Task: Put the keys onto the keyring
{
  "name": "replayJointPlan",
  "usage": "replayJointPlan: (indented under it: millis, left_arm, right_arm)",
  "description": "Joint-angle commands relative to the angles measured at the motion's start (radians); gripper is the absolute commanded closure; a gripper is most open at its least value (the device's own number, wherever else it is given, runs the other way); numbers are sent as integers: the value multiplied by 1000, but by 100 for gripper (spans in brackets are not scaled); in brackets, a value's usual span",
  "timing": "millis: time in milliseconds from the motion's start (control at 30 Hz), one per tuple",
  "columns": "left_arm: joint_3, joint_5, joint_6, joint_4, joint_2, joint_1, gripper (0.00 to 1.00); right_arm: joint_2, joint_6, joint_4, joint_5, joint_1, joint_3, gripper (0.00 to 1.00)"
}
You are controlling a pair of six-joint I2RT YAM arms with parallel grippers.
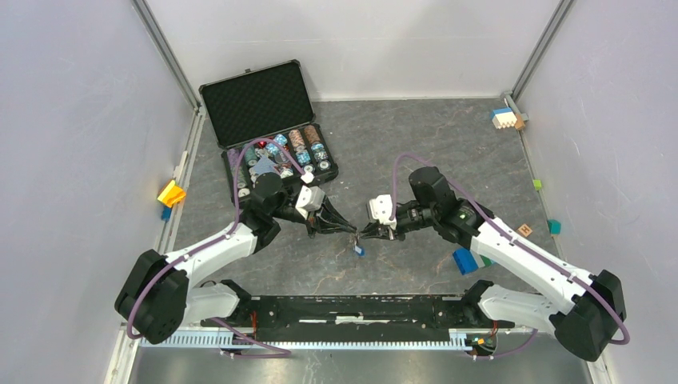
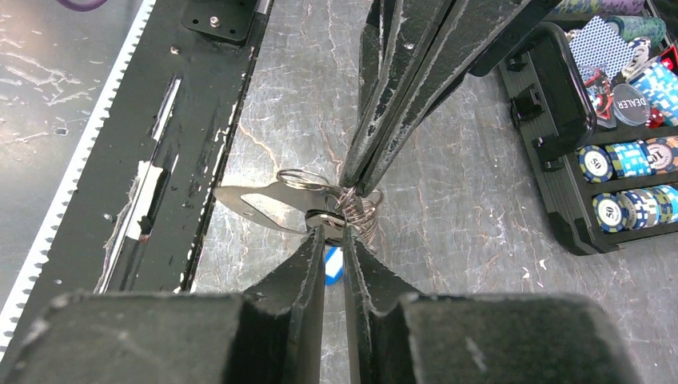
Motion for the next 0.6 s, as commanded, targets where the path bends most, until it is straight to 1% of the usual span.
replayJointPlan:
  millis: [0, 133, 233, 500, 567]
  left_arm:
    - [4, 28, -58, 80, -2, -2, 98]
    - [1, 30, -72, 103, -2, -2, 98]
    - [2, 33, -74, 106, -1, -3, 98]
    - [1, 48, -72, 119, 9, -2, 98]
    - [2, 53, -72, 122, 11, -3, 98]
  right_arm:
    - [9, 7, 43, -32, -4, 18, 82]
    - [25, 12, 56, -33, -3, 18, 81]
    - [27, 23, 72, -46, -3, 12, 84]
    - [35, 58, 117, -61, -4, -9, 99]
    - [36, 69, 134, -66, -2, -19, 100]
